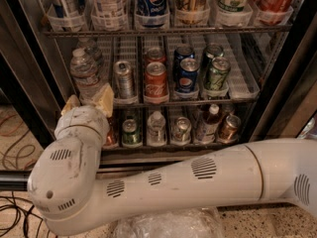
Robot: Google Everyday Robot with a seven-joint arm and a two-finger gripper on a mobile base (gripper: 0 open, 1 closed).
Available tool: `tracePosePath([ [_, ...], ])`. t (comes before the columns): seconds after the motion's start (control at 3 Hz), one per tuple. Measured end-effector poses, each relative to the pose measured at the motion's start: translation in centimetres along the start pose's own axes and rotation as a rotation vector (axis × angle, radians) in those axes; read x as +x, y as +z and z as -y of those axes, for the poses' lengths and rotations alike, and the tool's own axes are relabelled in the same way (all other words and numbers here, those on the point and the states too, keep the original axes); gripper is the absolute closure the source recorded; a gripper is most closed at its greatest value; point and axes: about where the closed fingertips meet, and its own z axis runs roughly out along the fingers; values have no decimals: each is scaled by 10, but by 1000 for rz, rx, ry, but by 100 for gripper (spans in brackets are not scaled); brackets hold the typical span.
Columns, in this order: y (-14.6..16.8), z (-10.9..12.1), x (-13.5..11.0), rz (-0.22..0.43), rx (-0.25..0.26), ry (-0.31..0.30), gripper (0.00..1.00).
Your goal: Pick water bottle from middle shelf of fridge
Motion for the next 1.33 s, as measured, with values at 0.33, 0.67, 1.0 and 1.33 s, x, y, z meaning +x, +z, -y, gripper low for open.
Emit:
tracePosePath([
  [0.33,4,-2,9,3,16,17,31],
  [0.67,13,-10,17,8,11,36,29],
  [1.0,23,-20,22,18,-3,57,30],
  [1.33,32,-19,20,34,1,64,30],
])
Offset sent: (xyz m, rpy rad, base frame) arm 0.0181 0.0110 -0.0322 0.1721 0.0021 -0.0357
